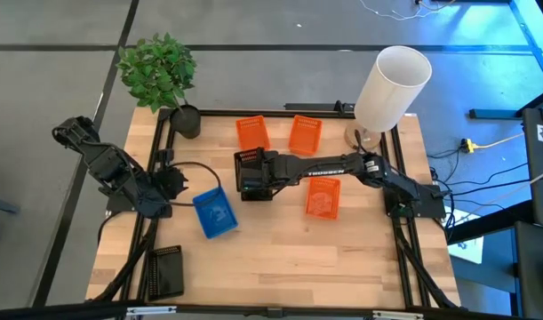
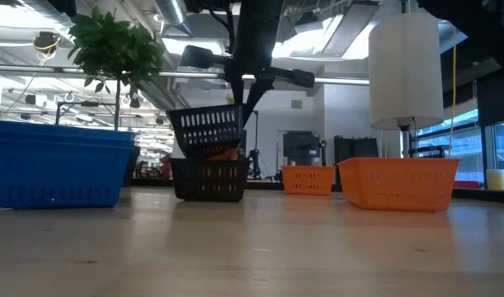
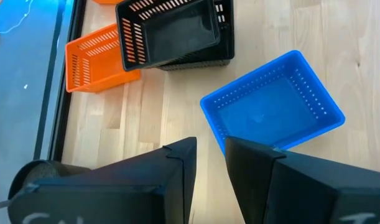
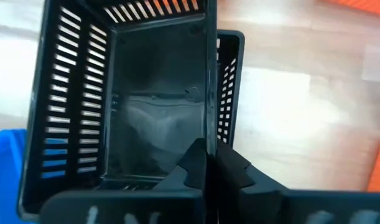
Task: Stack baskets by color
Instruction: Stack the bottom right black bin on top of the top right black bin
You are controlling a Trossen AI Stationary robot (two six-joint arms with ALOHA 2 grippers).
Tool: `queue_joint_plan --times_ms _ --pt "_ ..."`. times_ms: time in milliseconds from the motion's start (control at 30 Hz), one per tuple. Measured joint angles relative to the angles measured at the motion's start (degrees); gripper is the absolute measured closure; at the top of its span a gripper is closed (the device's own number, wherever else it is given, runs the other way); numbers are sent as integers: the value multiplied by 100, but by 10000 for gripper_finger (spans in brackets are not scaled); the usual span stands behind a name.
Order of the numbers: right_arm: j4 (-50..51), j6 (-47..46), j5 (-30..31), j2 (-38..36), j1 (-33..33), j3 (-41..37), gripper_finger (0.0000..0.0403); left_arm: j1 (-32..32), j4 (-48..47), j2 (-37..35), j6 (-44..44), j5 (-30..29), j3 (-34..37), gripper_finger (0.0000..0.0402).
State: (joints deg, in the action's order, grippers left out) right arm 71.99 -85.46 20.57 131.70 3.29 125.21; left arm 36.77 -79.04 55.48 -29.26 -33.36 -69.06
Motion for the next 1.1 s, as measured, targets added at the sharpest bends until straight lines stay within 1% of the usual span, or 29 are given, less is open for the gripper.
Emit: queue_joint_plan --times_ms 100,133,267,433,567,767,1100 --pt "0 5 -286 0 0 0 394 0 -1 0 -17 0 0 325" --pt "-32 -53 -296 2 0 0 394 0 1 0 -19 0 0 325" --pt "-50 -255 -27 7 106 0 398 0 1 0 -22 1 0 325" --pt "-40 -283 -131 7 163 0 398 0 1 0 -24 2 0 325" --pt "-30 -436 192 7 243 0 399 0 1 0 -31 2 0 325" --pt "42 -484 65 7 339 0 399 0 3 0 -61 2 0 325" --pt "339 -860 400 3 501 0 399 0 4 0 -60 -14 0 325"
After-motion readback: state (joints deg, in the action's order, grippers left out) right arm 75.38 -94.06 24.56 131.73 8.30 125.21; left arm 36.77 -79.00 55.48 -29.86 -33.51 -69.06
